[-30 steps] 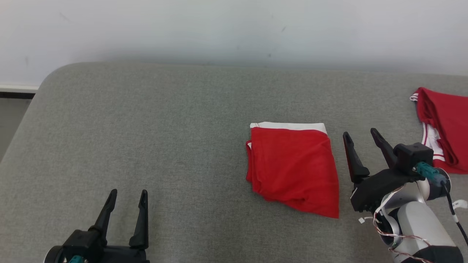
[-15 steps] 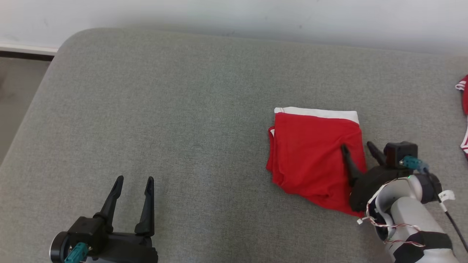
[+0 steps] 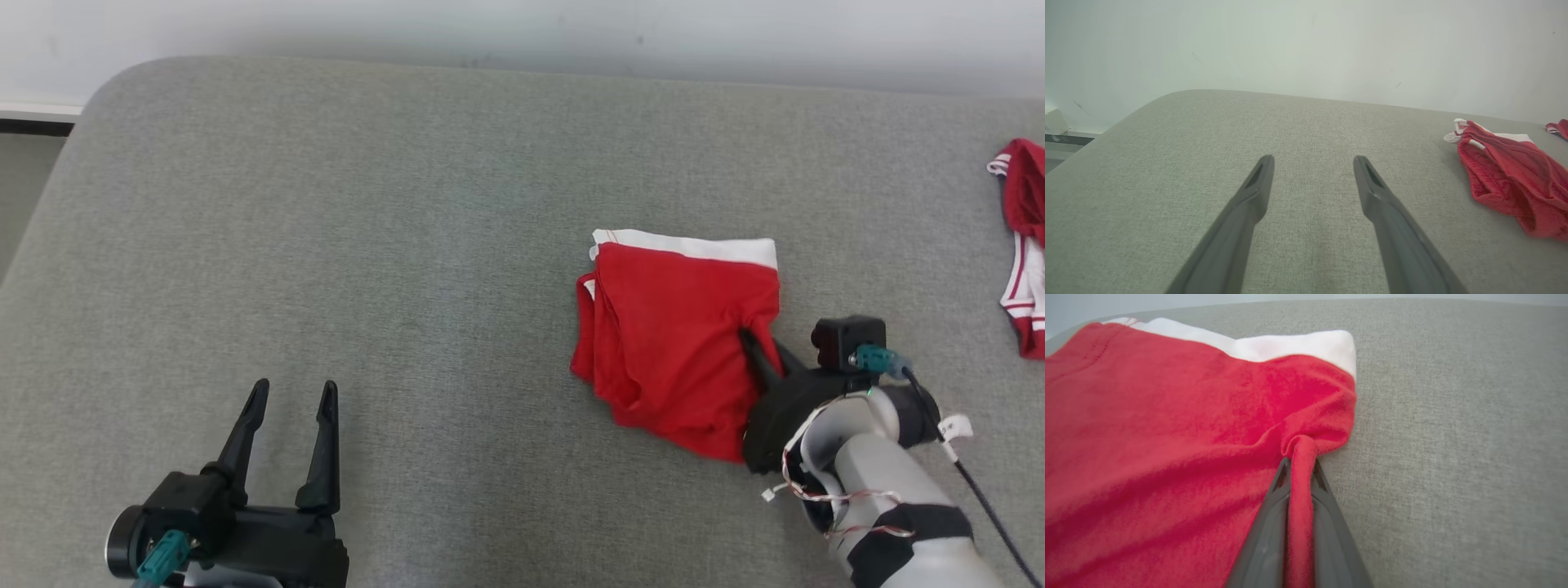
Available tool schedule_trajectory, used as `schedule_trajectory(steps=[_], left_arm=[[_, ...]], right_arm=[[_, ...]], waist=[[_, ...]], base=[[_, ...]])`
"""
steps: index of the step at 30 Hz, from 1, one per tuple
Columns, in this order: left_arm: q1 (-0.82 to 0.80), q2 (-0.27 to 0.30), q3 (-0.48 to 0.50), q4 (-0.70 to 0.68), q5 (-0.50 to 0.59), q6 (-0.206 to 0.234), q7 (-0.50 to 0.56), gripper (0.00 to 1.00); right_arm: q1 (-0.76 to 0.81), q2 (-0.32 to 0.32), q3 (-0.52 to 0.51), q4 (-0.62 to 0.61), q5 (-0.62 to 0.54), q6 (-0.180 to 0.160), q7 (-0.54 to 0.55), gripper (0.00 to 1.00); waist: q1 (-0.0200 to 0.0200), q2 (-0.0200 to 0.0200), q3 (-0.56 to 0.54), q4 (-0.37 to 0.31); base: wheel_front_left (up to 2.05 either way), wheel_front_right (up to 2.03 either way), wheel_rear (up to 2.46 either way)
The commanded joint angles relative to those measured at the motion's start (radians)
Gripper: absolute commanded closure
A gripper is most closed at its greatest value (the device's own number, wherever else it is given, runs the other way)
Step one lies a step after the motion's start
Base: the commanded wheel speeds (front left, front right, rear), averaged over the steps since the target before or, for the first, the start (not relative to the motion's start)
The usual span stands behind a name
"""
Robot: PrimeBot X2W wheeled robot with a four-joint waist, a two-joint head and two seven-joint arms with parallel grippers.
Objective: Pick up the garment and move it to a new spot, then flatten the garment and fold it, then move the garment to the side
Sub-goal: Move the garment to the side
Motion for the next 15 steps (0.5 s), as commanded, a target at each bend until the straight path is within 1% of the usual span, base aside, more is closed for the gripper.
schedule_trajectory(steps=[1, 5, 10, 11, 15], left_arm=[[-0.016, -0.001, 0.002, -0.005, -0.002, -0.003, 0.0, 0.0], [-0.037, -0.001, 0.0, -0.017, 0.002, -0.002, 0.0, 0.0], [-0.069, -0.001, -0.013, -0.034, 0.005, -0.004, 0.0, 0.0], [-0.069, -0.001, -0.013, -0.034, 0.005, -0.004, 0.0, 0.0], [-0.103, 0.007, -0.026, -0.056, 0.012, -0.004, 0.0, 0.0]], right_arm=[[-0.023, -0.037, 0.019, 0.007, -0.002, -0.004, 0.005, 1.0], [-0.08, -0.093, 0.076, -0.022, -0.006, -0.004, 0.02, 1.0], [-0.146, -0.208, 0.156, -0.083, 0.003, -0.004, 0.065, 1.0], [-0.146, -0.208, 0.156, -0.083, 0.003, -0.004, 0.065, 1.0], [-0.21, -0.311, 0.215, -0.166, 0.023, -0.004, 0.115, 1.0]], waist=[[-0.0001, -0.0001, 0.013, -0.02], [-0.0001, -0.0001, 0.047, -0.04], [-0.0001, -0.0001, 0.105, -0.068], [-0.0001, -0.0001, 0.105, -0.068], [-0.0001, -0.0001, 0.172, -0.106]], base=[[0.0, 0.0, 0.0], [0.0, 0.0, 0.0], [0.0, 0.0, 0.0], [0.0, 0.0, 0.0], [0.0, 0.0, 0.0]])
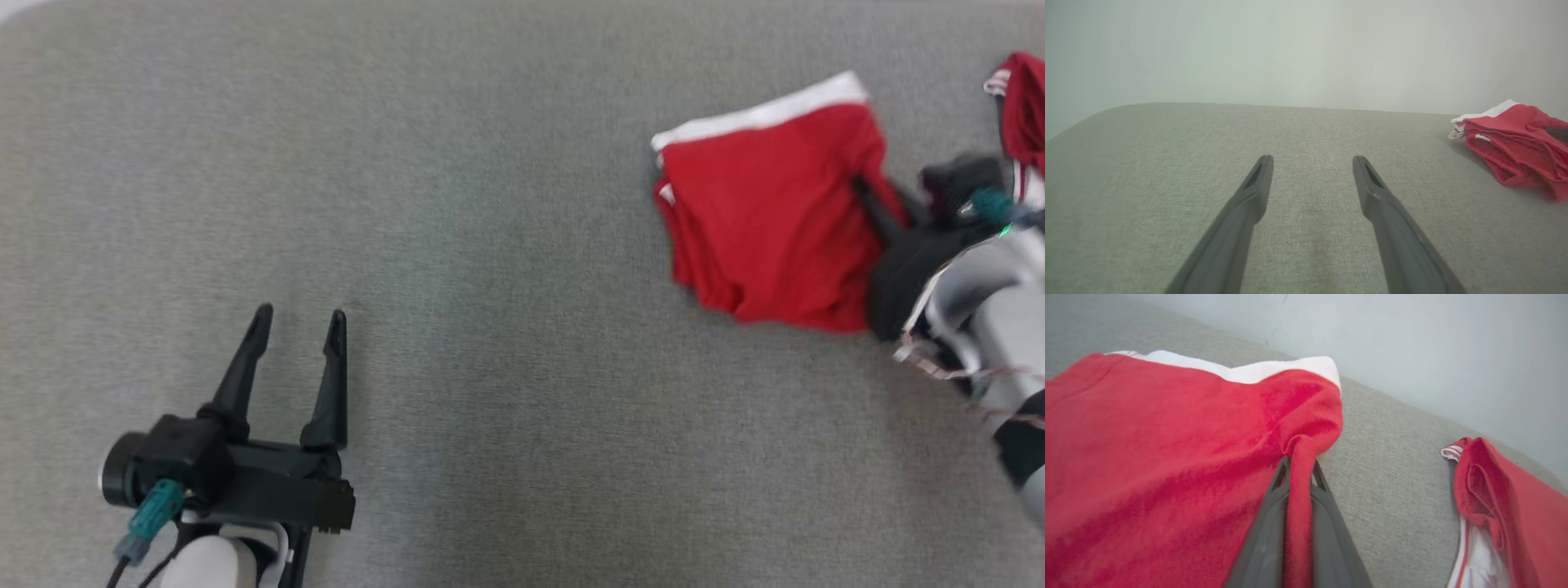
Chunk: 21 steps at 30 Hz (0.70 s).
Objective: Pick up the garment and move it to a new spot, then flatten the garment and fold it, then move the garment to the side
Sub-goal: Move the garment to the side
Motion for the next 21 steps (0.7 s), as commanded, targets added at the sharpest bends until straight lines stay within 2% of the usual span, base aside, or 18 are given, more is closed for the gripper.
schedule_trajectory(steps=[1, 7, 12, 21], left_arm=[[-0.019, 0.01, 0.0, -0.011, 0.009, 0.001, 0.001, 0.0], [-0.067, 0.06, -0.035, -0.056, 0.014, 0.001, 0.001, 0.0], [-0.091, 0.115, -0.05, -0.097, 0.011, 0.001, 0.001, 0.0], [-0.069, 0.179, -0.071, -0.197, 0.021, 0.001, 0.006, 0.0]], right_arm=[[-0.025, -0.034, 0.01, -0.026, 0.014, -0.003, 0.011, 1.0], [-0.111, -0.205, 0.048, -0.165, 0.064, -0.003, 0.072, 1.0], [-0.155, -0.329, 0.034, -0.254, 0.105, -0.003, 0.099, 1.0], [-0.228, -0.45, -0.013, -0.291, 0.119, -0.003, 0.15, 1.0]], waist=[[-0.0002, -0.0001, 0.075, -0.054], [-0.0002, -0.0001, 0.189, -0.135], [-0.0002, -0.0001, 0.254, -0.205], [-0.0002, -0.0001, 0.318, -0.281]], base=[[0.0, 0.0, 0.0], [0.0, 0.0, 0.0], [0.0, 0.0, 0.0], [0.0, 0.0, 0.0]])
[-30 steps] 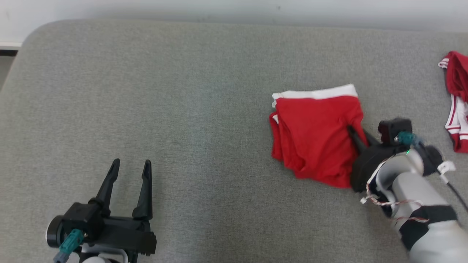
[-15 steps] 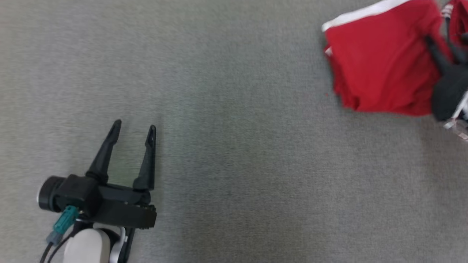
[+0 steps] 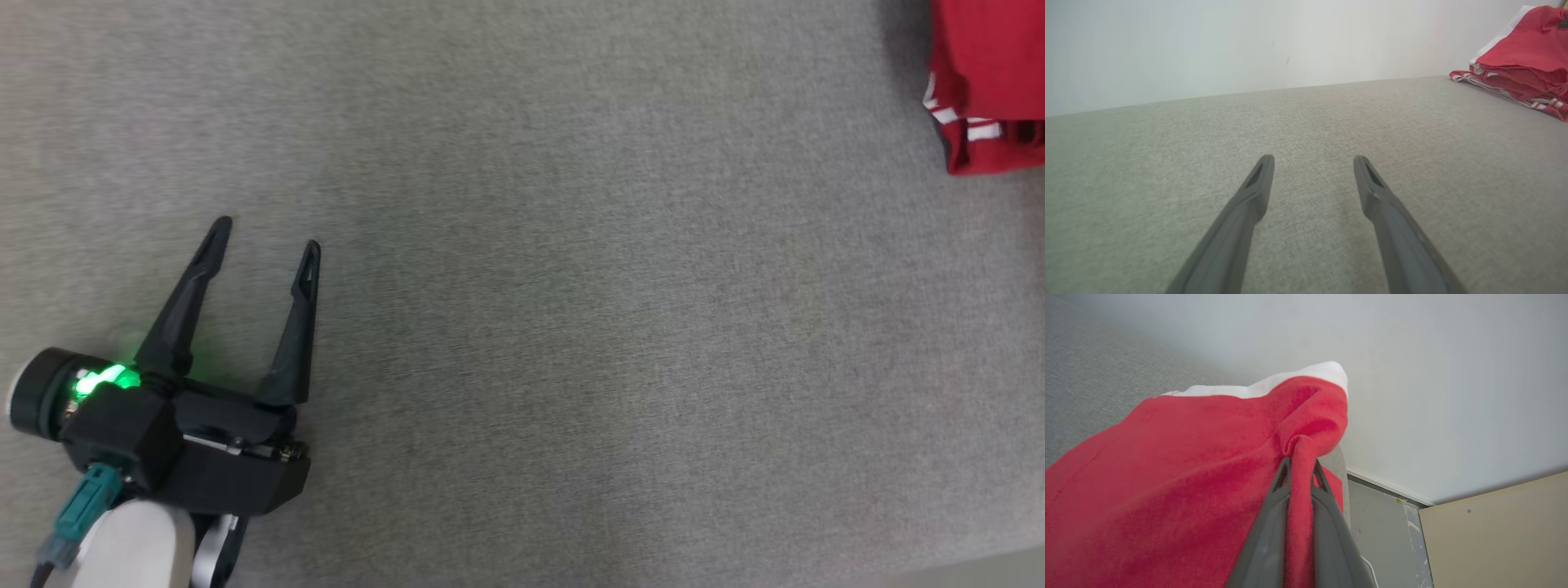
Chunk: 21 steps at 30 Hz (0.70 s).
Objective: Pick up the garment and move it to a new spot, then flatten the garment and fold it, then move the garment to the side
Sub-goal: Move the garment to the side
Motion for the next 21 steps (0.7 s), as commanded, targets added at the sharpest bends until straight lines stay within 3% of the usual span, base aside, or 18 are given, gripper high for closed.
schedule_trajectory(steps=[1, 6, 14, 15, 16, 17, 21], left_arm=[[0.01, 0.009, -0.003, -0.015, 0.006, 0.002, 0.006, 0.0], [0.02, 0.012, -0.02, -0.074, -0.013, 0.002, 0.035, 0.0], [0.031, 0.022, -0.016, -0.092, -0.025, 0.006, 0.047, 0.0], [0.033, 0.024, -0.014, -0.088, -0.027, 0.007, 0.046, 0.0], [0.032, 0.024, -0.013, -0.084, -0.029, 0.007, 0.045, 0.0], [0.031, 0.024, -0.012, -0.078, -0.03, 0.009, 0.043, 0.0], [0.027, 0.027, -0.006, -0.061, -0.035, 0.014, 0.039, 0.0]], right_arm=[[-0.019, -0.011, -0.002, -0.003, -0.001, -0.003, 0.009, 1.0], [-0.074, -0.06, 0.024, 0.009, -0.02, -0.003, 0.026, 1.0], [-0.145, -0.083, 0.086, 0.077, -0.022, -0.003, 0.035, 1.0], [-0.15, -0.081, 0.09, 0.085, -0.024, -0.003, 0.03, 0.61], [-0.152, -0.086, 0.098, 0.092, -0.033, -0.003, 0.026, 0.05], [-0.157, -0.085, 0.098, 0.102, -0.038, -0.003, 0.019, 0.0], [-0.18, -0.076, 0.083, 0.127, -0.065, -0.003, -0.014, 0.0]], waist=[[-0.0001, -0.0002, 0.062, -0.061], [-0.0001, -0.0002, 0.075, -0.07], [-0.0001, -0.0002, 0.085, -0.059], [-0.0001, -0.0002, 0.085, -0.058], [-0.0001, -0.0002, 0.088, -0.055], [-0.0001, -0.0002, 0.088, -0.053], [-0.0001, -0.0002, 0.089, -0.048]], base=[[0.0, 0.0, 0.0], [0.0, 0.0, 0.0], [0.0, 0.0, 0.0], [0.0, 0.0, 0.0], [0.0, 0.0, 0.0], [0.0, 0.0, 0.0], [0.0, 0.0, 0.0]])
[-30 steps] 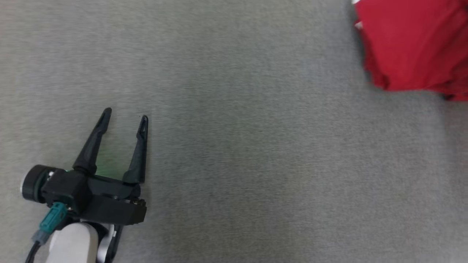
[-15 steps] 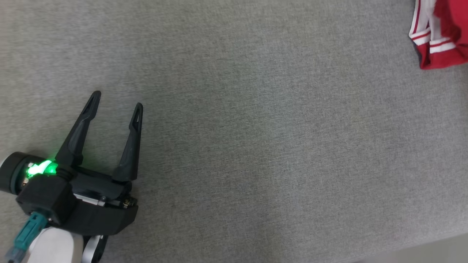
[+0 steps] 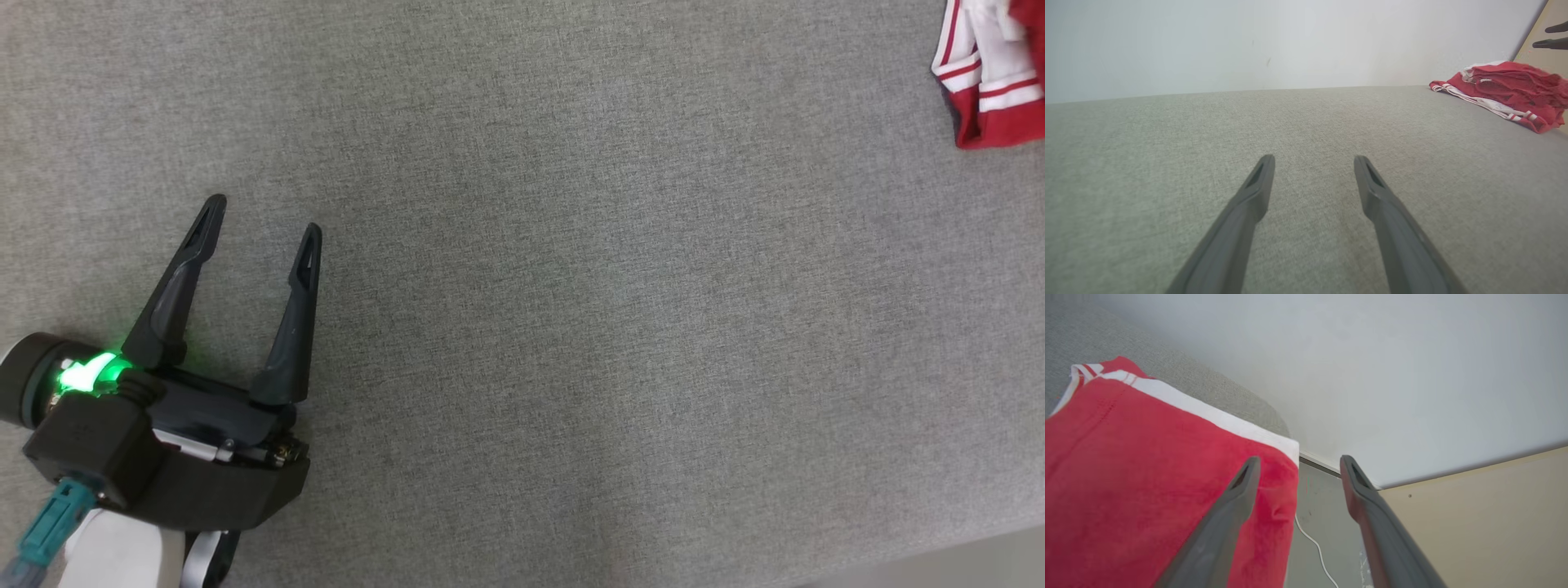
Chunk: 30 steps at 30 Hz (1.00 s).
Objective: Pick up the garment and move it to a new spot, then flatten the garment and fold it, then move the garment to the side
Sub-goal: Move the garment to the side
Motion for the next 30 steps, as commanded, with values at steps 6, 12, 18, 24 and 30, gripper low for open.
schedule_trajectory(steps=[6, 12, 18, 24, 30], left_arm=[[0.023, -0.005, 0.013, 0.1, -0.018, 0.019, -0.009, 0.0], [0.042, -0.035, 0.021, 0.144, -0.038, 0.028, -0.026, 0.0], [0.074, -0.061, 0.056, 0.187, -0.052, 0.043, -0.034, 0.0], [0.135, -0.083, 0.097, 0.201, -0.056, 0.053, -0.034, 0.0], [0.179, -0.097, 0.111, 0.22, -0.047, 0.048, -0.034, 0.0]], right_arm=[[-0.025, 0.064, -0.051, 0.031, -0.05, -0.003, -0.072, 0.0], [0.025, 0.142, -0.104, 0.031, -0.047, -0.003, -0.153, 0.0], [0.131, 0.259, -0.136, -0.016, -0.051, -0.003, -0.242, 0.0], [0.319, 0.392, -0.21, -0.091, -0.073, -0.003, -0.313, 0.0], [0.546, 0.509, -0.3, -0.192, -0.114, -0.003, -0.341, 0.0]], waist=[[0.0001, 0.0001, -0.044, 0.013], [0.0001, 0.0001, -0.138, 0.043], [0.0001, 0.0001, -0.255, 0.074], [0.0001, 0.0001, -0.366, 0.103], [0.0001, 0.0001, -0.454, 0.133]], base=[[0.0, 0.0, 0.0], [0.0, 0.0, 0.0], [0.0, 0.0, 0.0], [0.0, 0.0, 0.0], [0.0, 0.0, 0.0]])
